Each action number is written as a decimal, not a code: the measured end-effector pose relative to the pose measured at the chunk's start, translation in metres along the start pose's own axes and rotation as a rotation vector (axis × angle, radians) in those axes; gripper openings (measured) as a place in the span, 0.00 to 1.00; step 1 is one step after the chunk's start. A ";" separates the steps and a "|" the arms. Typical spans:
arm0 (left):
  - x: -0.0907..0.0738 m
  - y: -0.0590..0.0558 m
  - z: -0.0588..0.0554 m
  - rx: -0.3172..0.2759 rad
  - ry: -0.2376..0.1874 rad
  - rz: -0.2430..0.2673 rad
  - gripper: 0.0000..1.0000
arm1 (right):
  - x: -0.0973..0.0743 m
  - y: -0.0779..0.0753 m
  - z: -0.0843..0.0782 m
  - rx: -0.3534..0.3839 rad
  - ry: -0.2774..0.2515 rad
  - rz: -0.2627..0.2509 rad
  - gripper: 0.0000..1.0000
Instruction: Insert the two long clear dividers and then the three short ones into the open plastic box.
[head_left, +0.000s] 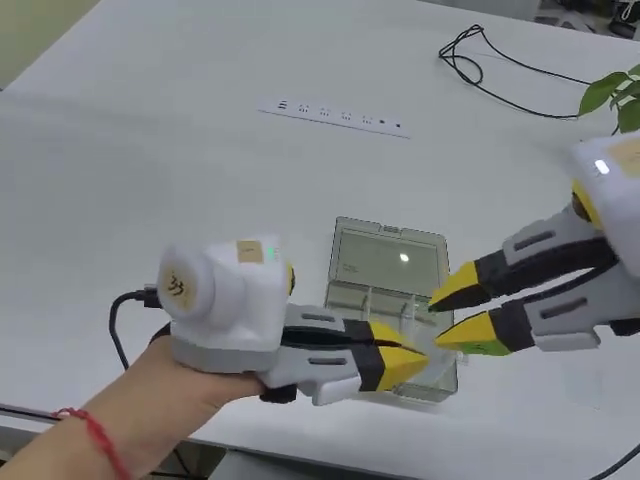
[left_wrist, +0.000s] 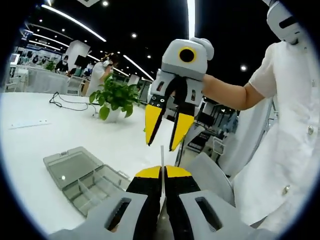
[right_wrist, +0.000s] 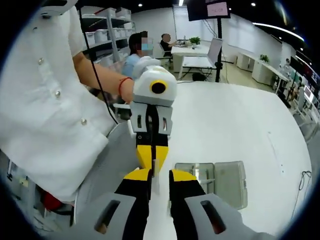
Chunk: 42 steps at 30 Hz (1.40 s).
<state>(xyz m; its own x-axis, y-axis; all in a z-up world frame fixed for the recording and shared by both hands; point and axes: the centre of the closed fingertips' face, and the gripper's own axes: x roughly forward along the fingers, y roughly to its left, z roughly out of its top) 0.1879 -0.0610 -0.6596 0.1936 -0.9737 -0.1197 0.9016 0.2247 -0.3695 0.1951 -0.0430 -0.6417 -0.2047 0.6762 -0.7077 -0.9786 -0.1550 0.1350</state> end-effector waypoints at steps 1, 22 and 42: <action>0.000 0.001 0.000 0.003 0.001 0.001 0.00 | 0.000 0.001 0.000 0.000 0.002 0.007 0.15; -0.003 -0.005 0.006 0.040 -0.012 -0.035 0.00 | 0.006 0.014 -0.005 0.023 0.014 0.124 0.04; -0.007 -0.005 0.005 0.054 -0.011 -0.011 0.00 | 0.009 0.016 -0.003 0.002 0.014 0.120 0.02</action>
<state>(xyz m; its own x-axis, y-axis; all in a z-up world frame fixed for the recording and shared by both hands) 0.1843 -0.0556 -0.6527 0.1876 -0.9765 -0.1058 0.9232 0.2121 -0.3204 0.1779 -0.0412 -0.6481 -0.3205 0.6428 -0.6957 -0.9470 -0.2331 0.2209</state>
